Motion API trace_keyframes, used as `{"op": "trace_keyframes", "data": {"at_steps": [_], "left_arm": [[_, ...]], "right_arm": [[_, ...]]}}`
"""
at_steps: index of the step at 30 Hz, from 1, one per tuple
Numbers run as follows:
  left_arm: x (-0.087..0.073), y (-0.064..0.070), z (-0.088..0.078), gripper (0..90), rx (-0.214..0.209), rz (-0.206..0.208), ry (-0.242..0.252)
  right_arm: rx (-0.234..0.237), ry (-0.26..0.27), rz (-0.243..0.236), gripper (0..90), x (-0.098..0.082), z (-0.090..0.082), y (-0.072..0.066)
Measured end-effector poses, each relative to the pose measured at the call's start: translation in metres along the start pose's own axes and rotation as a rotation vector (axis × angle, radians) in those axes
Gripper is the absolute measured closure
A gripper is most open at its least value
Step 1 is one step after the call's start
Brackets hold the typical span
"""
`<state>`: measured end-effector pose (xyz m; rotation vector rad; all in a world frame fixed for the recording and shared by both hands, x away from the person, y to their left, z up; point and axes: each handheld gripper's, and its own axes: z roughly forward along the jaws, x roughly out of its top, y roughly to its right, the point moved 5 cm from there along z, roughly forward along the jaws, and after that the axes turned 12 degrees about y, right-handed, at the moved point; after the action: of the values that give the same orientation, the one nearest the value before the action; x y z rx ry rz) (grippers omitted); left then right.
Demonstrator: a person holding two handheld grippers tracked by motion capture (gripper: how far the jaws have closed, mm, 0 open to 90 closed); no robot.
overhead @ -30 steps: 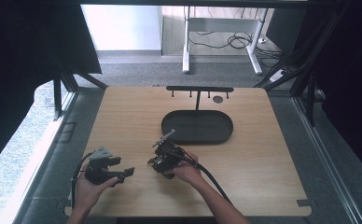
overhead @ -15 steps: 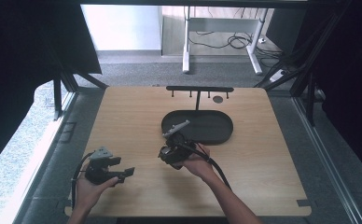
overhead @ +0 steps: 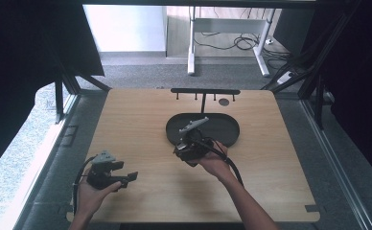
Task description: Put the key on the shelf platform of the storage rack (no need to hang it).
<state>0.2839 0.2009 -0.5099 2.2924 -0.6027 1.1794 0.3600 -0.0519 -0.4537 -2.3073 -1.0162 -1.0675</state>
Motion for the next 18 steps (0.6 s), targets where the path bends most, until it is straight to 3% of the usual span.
{"op": "trace_keyframes", "data": {"at_steps": [11, 18], "left_arm": [[0.0, 0.0, 0.001, 24.9, 0.0, -0.001, -0.003], [-0.001, 0.001, 0.001, 24.9, -0.002, -0.003, -0.005]], "right_arm": [[-0.066, 0.001, 0.028, 49.8, -0.004, -0.013, 0.028], [-0.087, 0.001, 0.04, 49.9, -0.004, -0.017, 0.038]]}}
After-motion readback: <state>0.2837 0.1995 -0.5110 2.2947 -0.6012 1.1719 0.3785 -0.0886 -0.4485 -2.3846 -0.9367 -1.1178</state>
